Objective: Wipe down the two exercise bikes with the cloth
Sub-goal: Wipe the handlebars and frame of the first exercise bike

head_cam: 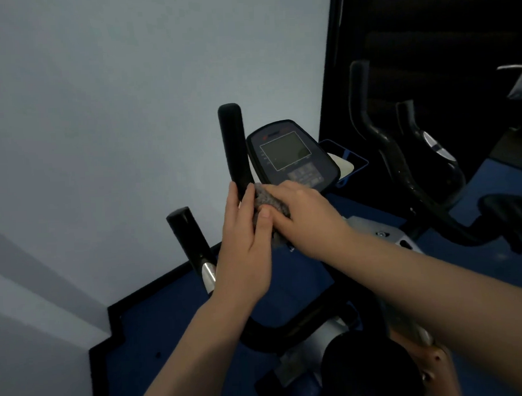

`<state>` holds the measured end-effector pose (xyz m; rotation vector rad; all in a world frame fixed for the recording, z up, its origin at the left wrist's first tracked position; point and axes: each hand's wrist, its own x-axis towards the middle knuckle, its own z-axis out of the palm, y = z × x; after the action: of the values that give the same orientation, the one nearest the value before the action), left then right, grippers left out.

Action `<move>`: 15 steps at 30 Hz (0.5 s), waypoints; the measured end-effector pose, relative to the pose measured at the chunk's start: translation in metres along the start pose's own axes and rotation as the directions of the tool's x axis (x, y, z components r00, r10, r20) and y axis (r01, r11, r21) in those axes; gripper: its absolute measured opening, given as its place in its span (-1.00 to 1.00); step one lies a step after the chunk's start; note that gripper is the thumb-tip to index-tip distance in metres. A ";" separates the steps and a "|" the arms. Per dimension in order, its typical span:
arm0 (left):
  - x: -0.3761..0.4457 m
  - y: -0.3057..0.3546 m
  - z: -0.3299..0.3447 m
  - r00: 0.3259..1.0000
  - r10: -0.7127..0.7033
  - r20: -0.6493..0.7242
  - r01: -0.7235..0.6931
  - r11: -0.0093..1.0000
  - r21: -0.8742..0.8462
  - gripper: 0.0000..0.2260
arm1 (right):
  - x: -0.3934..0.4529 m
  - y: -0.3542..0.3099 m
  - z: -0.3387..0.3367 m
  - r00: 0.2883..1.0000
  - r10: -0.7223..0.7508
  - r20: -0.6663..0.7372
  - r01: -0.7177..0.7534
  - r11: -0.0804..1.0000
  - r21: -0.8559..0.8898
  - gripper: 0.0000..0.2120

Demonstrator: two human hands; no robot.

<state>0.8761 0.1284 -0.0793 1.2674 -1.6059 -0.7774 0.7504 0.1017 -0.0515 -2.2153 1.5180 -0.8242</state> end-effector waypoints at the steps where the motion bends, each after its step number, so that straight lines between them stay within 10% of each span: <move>1: -0.001 0.000 0.000 1.000 0.015 0.003 -0.016 0.999 0.032 -0.50 | -0.003 0.001 -0.002 1.000 -0.007 0.016 0.008 1.000 -0.017 -0.63; 15: -0.006 -0.003 0.000 0.969 0.220 0.115 -0.239 0.949 0.205 -0.64 | -0.044 0.021 -0.015 0.994 -0.086 0.064 0.094 0.987 -0.134 -0.65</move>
<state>0.8780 0.1333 -0.0838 1.1803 -1.9146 -0.5305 0.7135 0.1349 -0.0636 -2.4005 1.4977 -0.6936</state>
